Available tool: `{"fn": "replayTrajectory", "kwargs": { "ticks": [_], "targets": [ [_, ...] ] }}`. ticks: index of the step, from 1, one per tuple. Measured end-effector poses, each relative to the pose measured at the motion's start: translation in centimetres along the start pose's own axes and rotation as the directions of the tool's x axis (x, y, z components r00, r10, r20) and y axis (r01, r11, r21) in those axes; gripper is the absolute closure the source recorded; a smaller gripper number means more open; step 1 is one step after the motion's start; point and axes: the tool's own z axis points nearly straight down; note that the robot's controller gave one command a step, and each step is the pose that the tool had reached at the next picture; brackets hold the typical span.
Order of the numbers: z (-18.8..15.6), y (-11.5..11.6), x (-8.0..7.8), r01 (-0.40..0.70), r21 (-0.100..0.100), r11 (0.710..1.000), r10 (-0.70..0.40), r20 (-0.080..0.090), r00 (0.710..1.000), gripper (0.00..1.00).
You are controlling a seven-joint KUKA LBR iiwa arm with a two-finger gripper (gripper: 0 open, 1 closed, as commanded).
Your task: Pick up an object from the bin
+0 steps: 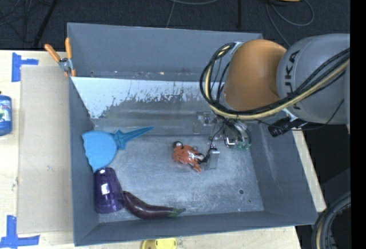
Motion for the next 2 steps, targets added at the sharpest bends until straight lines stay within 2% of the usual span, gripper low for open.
{"fn": "replayTrajectory", "kwargs": {
  "ticks": [1, 2],
  "targets": [
    [0.7, 1.0, 0.1, -0.054, -0.001, 0.999, 0.054, 0.005, 0.999, 0.00],
    [8.3, 0.9, 0.1, -0.045, 0.000, 0.999, 0.045, 0.003, 0.999, 0.00]
  ]
}}
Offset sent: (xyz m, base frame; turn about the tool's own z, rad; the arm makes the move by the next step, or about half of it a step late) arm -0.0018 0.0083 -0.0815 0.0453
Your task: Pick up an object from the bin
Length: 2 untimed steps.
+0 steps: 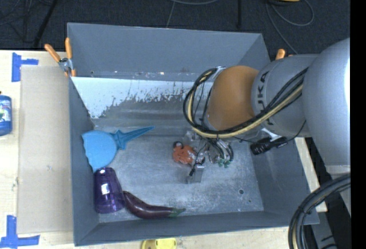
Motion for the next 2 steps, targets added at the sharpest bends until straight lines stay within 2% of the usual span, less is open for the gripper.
{"fn": "replayTrajectory", "kwargs": {
  "ticks": [1, 2],
  "targets": [
    [-0.12, -0.37, 0.70, -0.073, 0.000, 0.997, 0.073, -0.002, 0.997, 1.00],
    [-0.12, -0.36, 0.70, -0.072, 0.000, 0.997, 0.072, -0.002, 0.997, 1.00]
  ]
}}
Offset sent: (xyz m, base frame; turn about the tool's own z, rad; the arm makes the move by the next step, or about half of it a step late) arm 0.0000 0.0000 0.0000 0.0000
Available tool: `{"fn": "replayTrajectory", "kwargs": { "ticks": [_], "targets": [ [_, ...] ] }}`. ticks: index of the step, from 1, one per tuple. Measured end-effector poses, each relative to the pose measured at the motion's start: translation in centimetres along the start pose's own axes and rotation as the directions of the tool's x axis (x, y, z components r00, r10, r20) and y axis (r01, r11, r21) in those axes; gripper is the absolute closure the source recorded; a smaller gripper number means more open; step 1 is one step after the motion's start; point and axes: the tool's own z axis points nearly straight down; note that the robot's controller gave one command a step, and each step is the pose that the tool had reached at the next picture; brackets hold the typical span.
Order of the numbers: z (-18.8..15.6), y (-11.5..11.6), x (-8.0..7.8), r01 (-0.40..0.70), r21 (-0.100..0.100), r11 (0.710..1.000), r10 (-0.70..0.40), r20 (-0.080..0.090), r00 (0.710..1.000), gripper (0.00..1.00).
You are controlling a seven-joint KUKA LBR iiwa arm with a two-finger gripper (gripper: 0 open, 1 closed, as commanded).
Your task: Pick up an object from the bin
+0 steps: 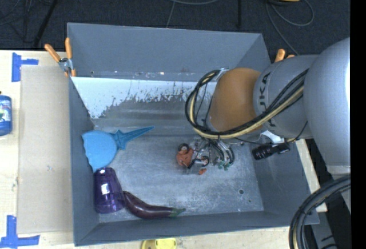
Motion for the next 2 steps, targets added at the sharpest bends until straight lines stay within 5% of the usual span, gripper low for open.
{"fn": "replayTrajectory", "kwargs": {
  "ticks": [2],
  "targets": [
    [-2.6, -0.1, 0.3, 0.000, 0.001, 1.000, 0.000, -0.009, 1.000, 1.00]
  ]
}}
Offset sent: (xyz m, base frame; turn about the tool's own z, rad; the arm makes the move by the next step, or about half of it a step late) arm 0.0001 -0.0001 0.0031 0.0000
